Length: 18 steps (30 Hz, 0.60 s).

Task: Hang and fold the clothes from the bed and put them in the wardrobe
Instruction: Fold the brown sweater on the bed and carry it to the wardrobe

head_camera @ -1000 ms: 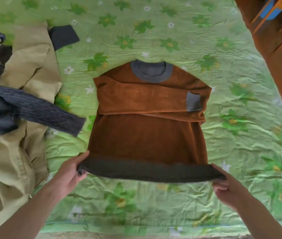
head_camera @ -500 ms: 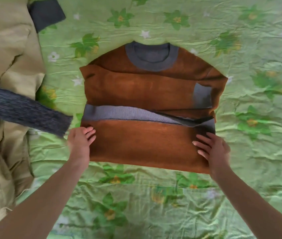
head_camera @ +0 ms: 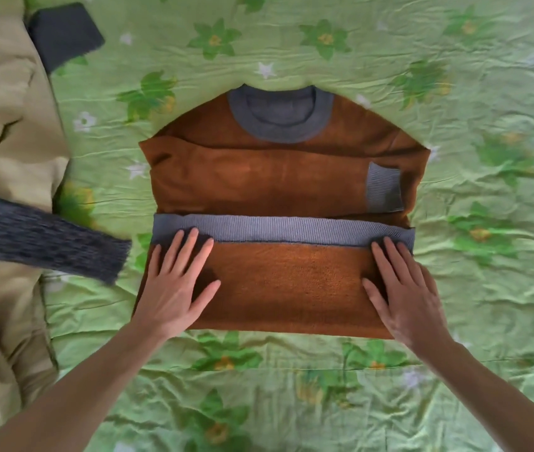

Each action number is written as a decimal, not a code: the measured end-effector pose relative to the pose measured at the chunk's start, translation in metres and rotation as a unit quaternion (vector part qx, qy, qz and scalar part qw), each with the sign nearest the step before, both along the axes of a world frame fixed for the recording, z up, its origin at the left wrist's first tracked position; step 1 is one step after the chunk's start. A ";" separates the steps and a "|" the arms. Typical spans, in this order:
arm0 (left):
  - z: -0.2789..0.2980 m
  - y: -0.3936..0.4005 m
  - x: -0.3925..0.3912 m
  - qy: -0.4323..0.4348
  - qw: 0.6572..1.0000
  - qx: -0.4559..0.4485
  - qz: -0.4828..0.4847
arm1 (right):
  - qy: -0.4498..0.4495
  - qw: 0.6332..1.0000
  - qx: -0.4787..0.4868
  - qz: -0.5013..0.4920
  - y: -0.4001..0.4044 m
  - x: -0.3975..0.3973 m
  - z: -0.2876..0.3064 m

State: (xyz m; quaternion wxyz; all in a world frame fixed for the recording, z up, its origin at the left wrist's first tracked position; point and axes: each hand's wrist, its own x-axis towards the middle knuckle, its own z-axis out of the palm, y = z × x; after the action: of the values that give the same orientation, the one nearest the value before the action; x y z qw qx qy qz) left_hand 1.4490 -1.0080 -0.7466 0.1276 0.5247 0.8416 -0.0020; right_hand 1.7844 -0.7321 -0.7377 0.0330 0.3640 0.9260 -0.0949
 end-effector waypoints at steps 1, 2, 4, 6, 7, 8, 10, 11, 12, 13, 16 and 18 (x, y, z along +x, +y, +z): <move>0.001 -0.005 -0.001 -0.001 1.000 0.009 -0.009 | 0.014 1.000 0.011 0.016 -0.002 0.003 0.002; 0.002 -0.013 -0.002 -0.004 0.999 0.020 -0.025 | 0.031 0.999 0.019 0.040 -0.003 0.008 0.002; 0.006 -0.032 -0.010 -0.014 0.997 0.022 -0.079 | 0.049 0.992 0.016 0.114 -0.005 0.023 0.001; 0.011 -0.051 -0.021 -0.020 0.990 -0.007 -0.136 | 0.023 0.984 -0.002 0.174 -0.006 0.038 0.001; 0.014 -0.061 -0.027 -0.016 0.986 -0.027 -0.161 | 0.006 0.982 -0.006 0.191 -0.006 0.043 0.000; 0.017 -0.068 -0.032 -0.009 0.982 -0.049 -0.180 | -0.007 0.979 -0.008 0.201 -0.007 0.047 0.000; 0.023 -0.074 -0.041 0.006 0.976 -0.090 -0.197 | -0.029 0.975 -0.004 0.219 -0.006 0.048 0.001; 0.026 -0.074 -0.043 0.011 0.974 -0.109 -0.198 | -0.047 0.973 -0.001 0.226 -0.004 0.047 0.003; 0.030 -0.071 -0.043 0.016 0.973 -0.126 -0.193 | -0.069 0.971 -0.002 0.230 -0.004 0.046 0.005; 0.035 -0.067 -0.042 0.021 0.973 -0.134 -0.187 | -0.084 0.970 -0.002 0.227 -0.005 0.043 0.008; 0.049 -0.059 -0.035 0.026 0.975 -0.133 -0.175 | -0.062 0.976 0.012 0.207 -0.011 0.042 0.018; 0.058 -0.064 -0.030 0.019 0.976 -0.129 -0.172 | -0.035 0.980 0.011 0.197 -0.016 0.045 0.027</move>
State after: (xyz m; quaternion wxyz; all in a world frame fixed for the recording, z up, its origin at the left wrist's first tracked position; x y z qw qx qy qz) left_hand 1.4185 -1.0717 -0.6888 0.1757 0.6407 0.7336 -0.1428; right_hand 1.8291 -0.7483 -0.7108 0.0794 0.1777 0.9789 -0.0631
